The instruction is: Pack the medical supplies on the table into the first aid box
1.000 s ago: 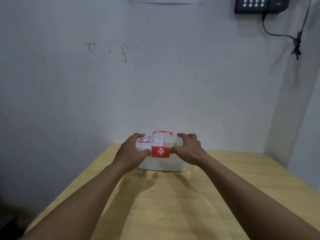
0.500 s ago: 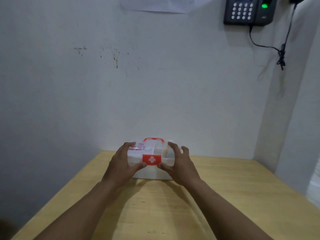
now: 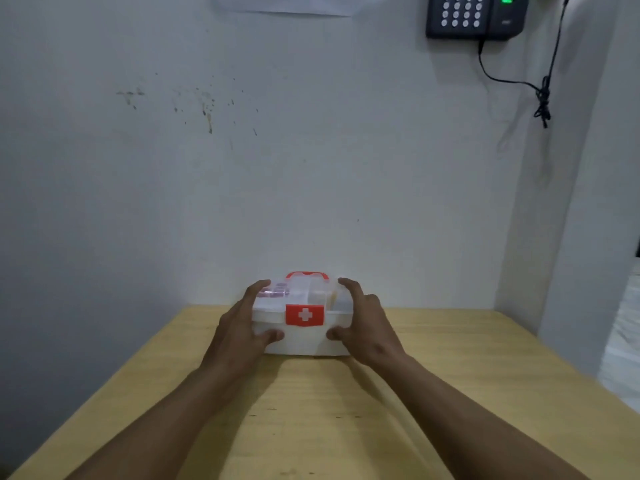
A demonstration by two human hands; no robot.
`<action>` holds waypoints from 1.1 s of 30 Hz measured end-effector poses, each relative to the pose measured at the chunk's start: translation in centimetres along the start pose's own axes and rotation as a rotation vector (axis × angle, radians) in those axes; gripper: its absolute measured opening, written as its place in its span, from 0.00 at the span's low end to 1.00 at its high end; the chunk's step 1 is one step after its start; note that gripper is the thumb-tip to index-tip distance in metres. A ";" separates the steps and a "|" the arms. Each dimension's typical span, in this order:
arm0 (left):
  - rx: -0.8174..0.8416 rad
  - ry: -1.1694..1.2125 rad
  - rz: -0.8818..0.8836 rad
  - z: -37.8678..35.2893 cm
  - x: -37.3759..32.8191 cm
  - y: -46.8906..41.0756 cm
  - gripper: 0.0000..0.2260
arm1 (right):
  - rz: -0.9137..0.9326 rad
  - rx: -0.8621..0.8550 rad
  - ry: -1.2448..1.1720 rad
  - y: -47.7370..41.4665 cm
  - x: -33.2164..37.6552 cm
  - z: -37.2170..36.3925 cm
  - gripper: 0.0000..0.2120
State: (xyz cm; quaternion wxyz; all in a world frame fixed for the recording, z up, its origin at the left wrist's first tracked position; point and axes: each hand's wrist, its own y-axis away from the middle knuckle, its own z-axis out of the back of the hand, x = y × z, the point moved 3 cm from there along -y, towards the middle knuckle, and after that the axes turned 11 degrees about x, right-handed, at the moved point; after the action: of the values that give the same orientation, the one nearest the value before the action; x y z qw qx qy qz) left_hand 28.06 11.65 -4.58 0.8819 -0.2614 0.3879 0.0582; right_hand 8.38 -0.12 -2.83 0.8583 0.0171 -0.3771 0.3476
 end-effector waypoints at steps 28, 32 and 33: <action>0.013 0.007 0.057 -12.2 -5.4 -6.0 0.40 | -0.131 -0.015 0.116 -2.5 -9.0 8.1 0.48; 0.070 -0.032 0.133 -11.8 -5.6 -5.9 0.45 | -0.185 0.054 0.147 -1.1 -8.3 8.7 0.59; 0.088 -0.085 0.181 -11.4 -6.0 -5.8 0.47 | -0.178 0.045 0.150 -0.2 -7.5 9.2 0.58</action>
State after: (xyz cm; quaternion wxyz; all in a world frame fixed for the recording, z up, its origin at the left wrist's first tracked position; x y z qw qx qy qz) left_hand 18.27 1.53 -4.28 0.8993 -0.1837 0.3746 0.1315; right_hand -0.92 -7.34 -1.19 0.9111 0.0437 -0.3008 0.2785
